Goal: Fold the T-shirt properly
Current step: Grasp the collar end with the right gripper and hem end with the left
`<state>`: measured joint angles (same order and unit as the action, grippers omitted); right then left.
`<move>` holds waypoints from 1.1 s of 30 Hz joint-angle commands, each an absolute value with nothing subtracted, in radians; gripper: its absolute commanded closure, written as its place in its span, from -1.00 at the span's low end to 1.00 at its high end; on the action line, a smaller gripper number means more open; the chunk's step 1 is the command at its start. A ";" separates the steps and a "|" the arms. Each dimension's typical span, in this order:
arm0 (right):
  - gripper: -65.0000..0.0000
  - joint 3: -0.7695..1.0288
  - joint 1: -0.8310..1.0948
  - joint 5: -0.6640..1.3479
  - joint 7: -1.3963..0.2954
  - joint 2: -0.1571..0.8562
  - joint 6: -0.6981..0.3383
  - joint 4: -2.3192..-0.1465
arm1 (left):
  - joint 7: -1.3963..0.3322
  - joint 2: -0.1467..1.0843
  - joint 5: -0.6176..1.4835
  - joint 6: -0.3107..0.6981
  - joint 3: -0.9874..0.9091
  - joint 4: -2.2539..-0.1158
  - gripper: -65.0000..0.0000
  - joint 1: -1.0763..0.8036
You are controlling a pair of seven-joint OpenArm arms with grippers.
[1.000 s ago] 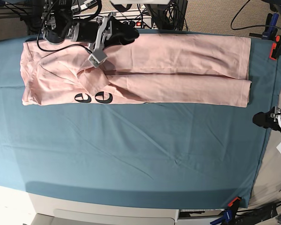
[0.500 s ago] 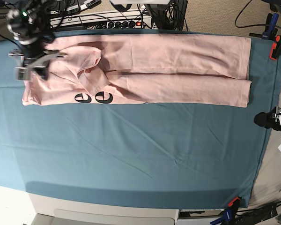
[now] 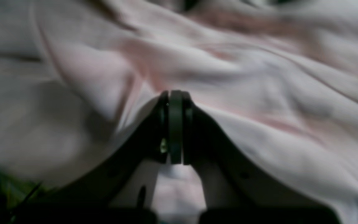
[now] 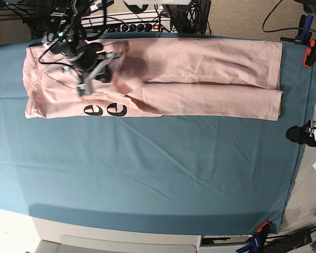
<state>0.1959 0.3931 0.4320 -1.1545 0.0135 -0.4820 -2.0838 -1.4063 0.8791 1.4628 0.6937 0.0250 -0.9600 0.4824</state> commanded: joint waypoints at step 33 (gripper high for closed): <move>0.62 0.693 0.402 0.647 -1.149 0.083 -0.636 -2.308 | -1.396 0.836 1.484 0.653 0.017 -0.962 -0.14 0.205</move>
